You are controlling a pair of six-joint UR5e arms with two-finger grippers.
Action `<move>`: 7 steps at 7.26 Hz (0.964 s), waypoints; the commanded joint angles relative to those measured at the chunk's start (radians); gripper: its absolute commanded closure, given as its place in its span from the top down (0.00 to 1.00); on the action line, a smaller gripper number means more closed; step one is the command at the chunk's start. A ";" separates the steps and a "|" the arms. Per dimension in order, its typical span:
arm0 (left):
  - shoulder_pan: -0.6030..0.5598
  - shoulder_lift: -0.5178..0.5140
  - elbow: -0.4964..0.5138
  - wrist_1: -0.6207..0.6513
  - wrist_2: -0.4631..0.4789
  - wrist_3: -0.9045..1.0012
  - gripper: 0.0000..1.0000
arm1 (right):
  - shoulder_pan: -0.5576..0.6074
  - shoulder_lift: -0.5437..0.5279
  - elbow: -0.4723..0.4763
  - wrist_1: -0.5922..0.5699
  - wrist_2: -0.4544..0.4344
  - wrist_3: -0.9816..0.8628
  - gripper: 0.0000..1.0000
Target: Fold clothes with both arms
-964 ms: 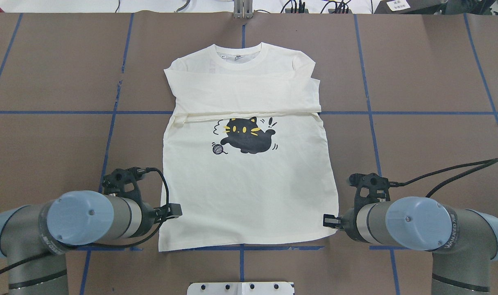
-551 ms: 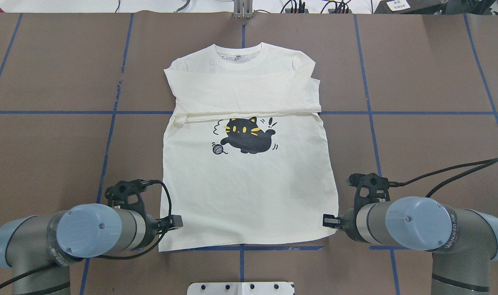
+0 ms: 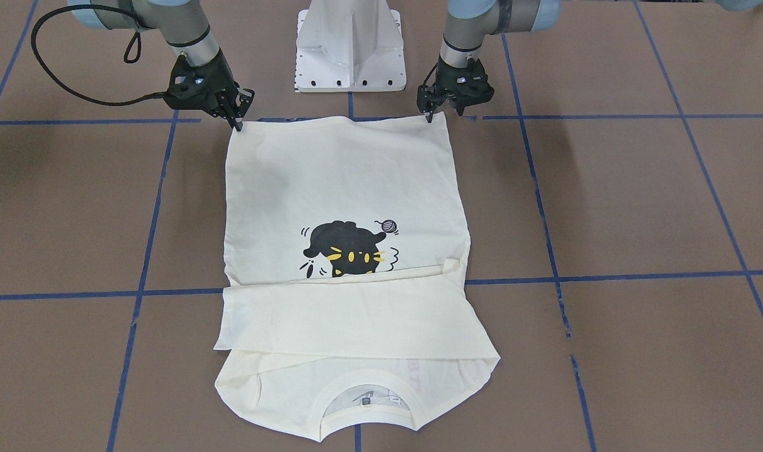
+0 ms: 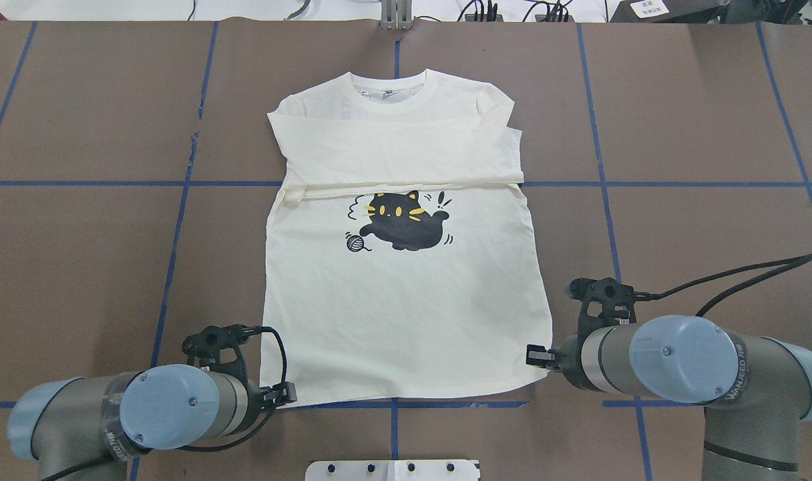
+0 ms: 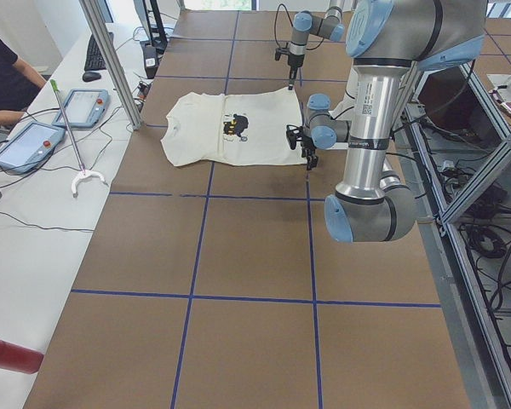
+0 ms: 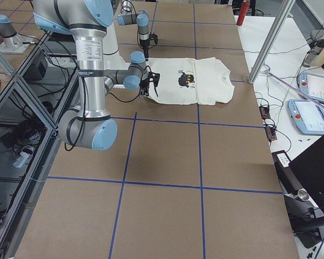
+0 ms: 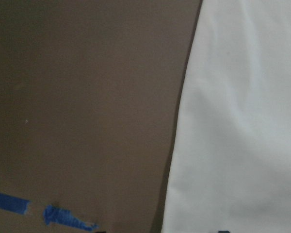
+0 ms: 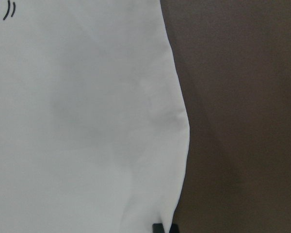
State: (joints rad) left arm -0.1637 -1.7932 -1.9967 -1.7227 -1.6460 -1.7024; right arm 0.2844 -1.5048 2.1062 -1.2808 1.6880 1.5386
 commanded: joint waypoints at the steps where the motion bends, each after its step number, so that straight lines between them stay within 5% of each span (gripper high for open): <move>1: 0.001 -0.002 -0.002 0.000 0.000 0.000 0.64 | 0.002 0.000 0.000 0.000 0.001 0.000 0.00; 3: 0.001 -0.002 -0.002 0.002 0.000 -0.002 0.46 | 0.002 0.000 0.000 0.000 0.001 0.000 0.00; 5: 0.000 -0.027 -0.010 0.043 0.000 -0.006 0.18 | 0.004 -0.002 0.000 0.000 0.002 0.000 0.00; 7: -0.004 -0.087 -0.013 0.133 0.000 -0.008 0.05 | 0.005 -0.003 -0.002 0.000 0.004 0.000 0.00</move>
State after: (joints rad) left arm -0.1653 -1.8520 -2.0071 -1.6332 -1.6460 -1.7092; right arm 0.2887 -1.5072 2.1053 -1.2809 1.6913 1.5386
